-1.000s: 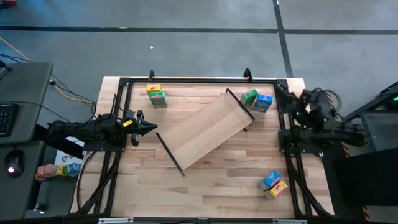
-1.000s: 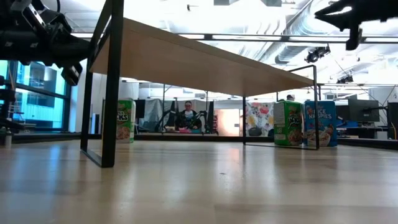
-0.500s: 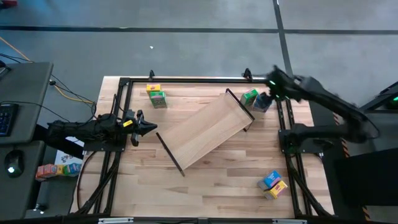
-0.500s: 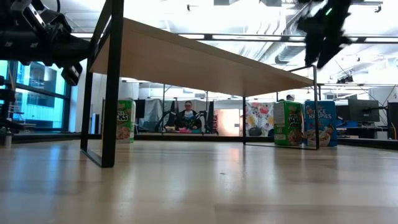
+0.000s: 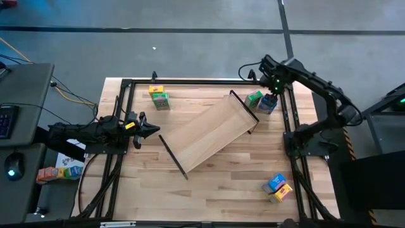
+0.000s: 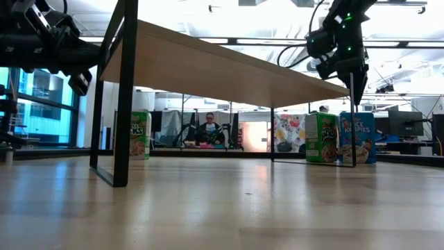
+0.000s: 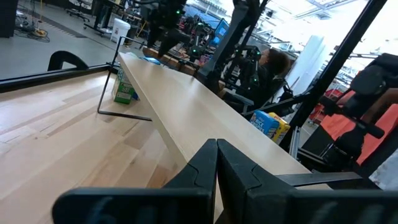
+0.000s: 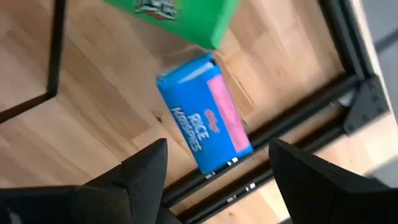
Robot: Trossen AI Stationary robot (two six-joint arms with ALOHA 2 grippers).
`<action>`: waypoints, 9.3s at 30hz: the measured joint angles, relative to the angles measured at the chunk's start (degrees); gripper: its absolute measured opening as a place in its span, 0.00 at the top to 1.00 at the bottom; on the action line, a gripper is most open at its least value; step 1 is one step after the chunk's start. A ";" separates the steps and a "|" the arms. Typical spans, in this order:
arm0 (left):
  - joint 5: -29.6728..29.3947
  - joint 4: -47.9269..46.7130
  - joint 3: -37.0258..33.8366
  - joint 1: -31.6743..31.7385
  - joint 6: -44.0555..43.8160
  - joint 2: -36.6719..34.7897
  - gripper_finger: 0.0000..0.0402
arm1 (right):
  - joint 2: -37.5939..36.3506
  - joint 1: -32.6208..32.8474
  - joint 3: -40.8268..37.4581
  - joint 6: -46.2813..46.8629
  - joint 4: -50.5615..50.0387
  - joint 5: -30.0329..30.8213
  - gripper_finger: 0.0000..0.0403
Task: Stack cereal on shelf
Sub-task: Put the top blue cereal box on the shelf, then put the blue cereal box on the shelf aligned with the other blue cereal box
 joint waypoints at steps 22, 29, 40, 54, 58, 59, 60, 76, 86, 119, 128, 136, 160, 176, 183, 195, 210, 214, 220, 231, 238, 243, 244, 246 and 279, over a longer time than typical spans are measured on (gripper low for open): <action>0.00 0.00 0.01 -0.01 0.00 0.00 0.99 | 4.75 0.07 -6.67 -5.48 6.00 1.25 0.46; 0.00 -0.01 0.00 -0.01 0.00 0.00 0.99 | 4.29 0.07 -6.67 -4.67 4.92 0.94 0.75; 0.00 -0.02 0.01 -0.02 -0.02 0.00 0.99 | -4.34 0.87 4.45 2.99 -10.82 -0.37 0.92; 0.02 -0.02 0.00 -0.01 0.00 0.00 0.99 | -1.74 20.37 42.51 16.73 -12.14 -9.98 0.86; 0.00 -0.02 0.01 -0.02 0.00 0.00 0.99 | 6.03 29.23 47.11 14.35 -12.29 -7.18 0.85; 0.00 0.00 0.01 -0.02 0.00 0.00 0.99 | 8.26 30.86 47.88 12.30 -12.52 -6.59 0.85; 0.01 0.00 0.00 -0.01 -0.01 0.00 0.99 | 10.45 32.18 48.43 9.97 -12.73 -5.72 0.85; 0.01 -0.01 0.00 0.00 -0.01 0.00 0.99 | 23.69 34.54 48.81 -12.37 -12.83 5.73 0.85; 0.02 -0.02 0.01 -0.02 0.00 0.00 0.99 | 23.18 35.45 48.81 -11.59 -12.86 2.81 0.84; 0.00 -0.01 0.00 -0.01 0.00 0.00 0.99 | 19.55 36.04 51.49 -9.27 -12.86 8.27 0.57; 0.01 -0.02 0.01 -0.01 -0.01 0.00 0.99 | 18.99 35.96 61.58 -0.99 -12.72 6.95 0.59; 0.00 -0.02 -0.01 0.00 0.00 0.00 0.99 | 9.18 37.07 50.72 14.94 -12.70 -1.77 0.86; 0.00 -0.02 0.00 -0.02 0.00 0.00 0.99 | -16.71 35.58 -12.48 37.23 41.02 0.67 1.00; 0.00 -0.01 0.00 0.00 0.00 0.00 0.99 | -14.39 29.46 -12.48 34.59 46.22 -5.29 1.00; 0.01 -0.01 0.01 -0.02 0.00 0.00 0.99 | -14.31 26.62 -12.48 31.62 45.32 -4.48 1.00; 0.02 -0.01 0.00 0.00 0.00 0.00 0.99 | -18.08 25.49 -12.04 28.55 35.18 -8.07 1.00; 0.02 0.00 0.01 0.00 0.00 0.00 0.99 | -28.22 35.92 -8.79 45.75 21.74 -26.90 0.85; 0.01 -0.01 0.01 -0.01 0.00 0.00 0.99 | -29.19 43.49 -8.76 50.56 21.88 -27.97 0.66; 0.00 0.00 0.01 -0.02 0.00 0.00 0.99 | -29.33 54.83 -8.74 56.23 24.95 -30.95 0.42; 0.00 0.00 0.01 -0.02 0.00 0.00 0.99 | -22.32 72.55 -4.66 43.17 12.29 -27.22 0.36; 0.00 -0.02 0.01 0.00 0.00 0.00 0.99 | -16.80 83.92 -4.70 33.73 10.42 -19.33 0.36; 0.02 0.00 0.00 0.00 0.00 0.00 0.99 | -12.18 89.00 -4.72 34.43 11.03 -15.32 0.36; 0.00 -0.01 0.01 -0.01 0.00 0.00 0.99 | -11.12 89.78 -4.72 35.34 11.06 -15.28 0.36; 0.00 0.00 0.01 -0.02 0.00 0.00 0.99 | -8.80 91.22 -4.72 38.15 11.43 -15.30 0.36; 0.00 0.00 0.00 -0.02 0.00 0.00 0.99 | -2.55 93.01 -4.76 40.41 8.87 -0.10 0.36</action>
